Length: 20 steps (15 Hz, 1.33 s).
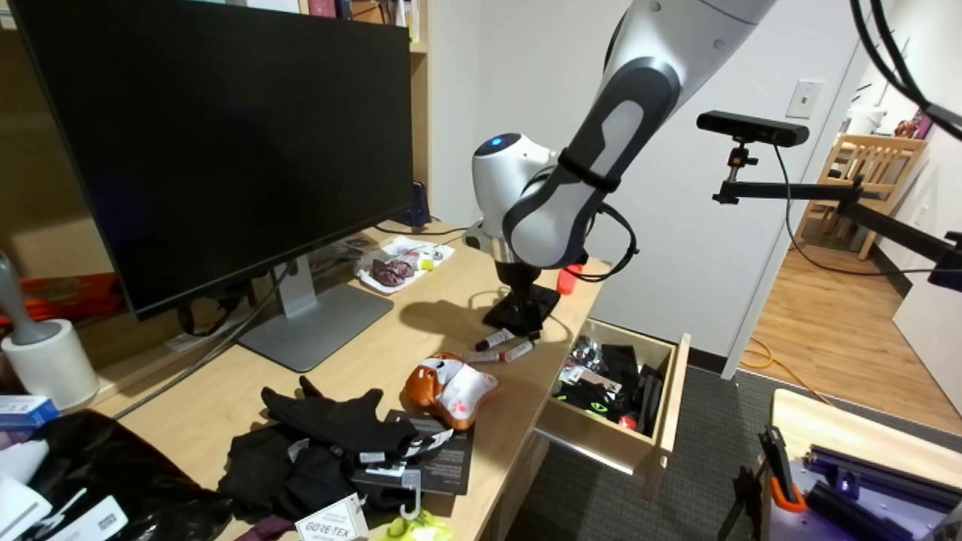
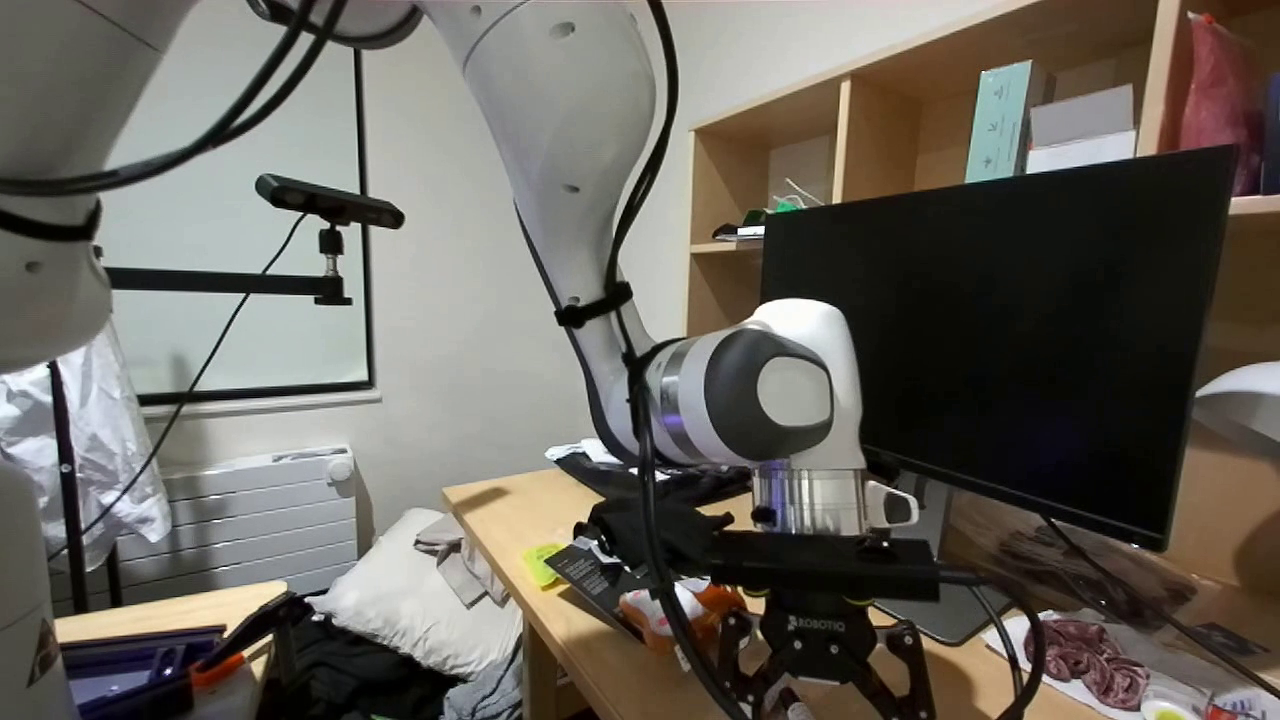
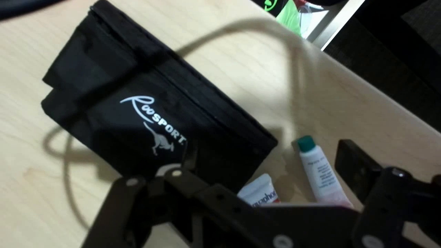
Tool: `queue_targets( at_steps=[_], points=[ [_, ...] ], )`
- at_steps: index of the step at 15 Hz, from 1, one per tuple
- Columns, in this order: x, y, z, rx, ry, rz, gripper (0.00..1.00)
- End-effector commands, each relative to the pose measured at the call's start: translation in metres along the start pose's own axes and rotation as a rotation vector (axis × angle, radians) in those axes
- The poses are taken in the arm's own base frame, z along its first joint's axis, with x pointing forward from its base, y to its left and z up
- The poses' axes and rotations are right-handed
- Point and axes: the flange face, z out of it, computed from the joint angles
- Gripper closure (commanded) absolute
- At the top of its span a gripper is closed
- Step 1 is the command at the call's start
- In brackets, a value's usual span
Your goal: Place the black purse in the drawer
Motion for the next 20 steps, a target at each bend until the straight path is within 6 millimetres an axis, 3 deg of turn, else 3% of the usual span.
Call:
queue_targets(
  at_steps=[1, 4, 9, 20],
  points=[
    [-0.004, 0.012, -0.024, 0.026, 0.048, 0.030, 0.00],
    [-0.004, 0.026, -0.032, -0.026, 0.087, 0.121, 0.00],
    [-0.004, 0.042, -0.025, 0.006, 0.081, 0.393, 0.00],
    [-0.005, 0.070, 0.013, 0.131, -0.042, 0.819, 0.00]
  ],
)
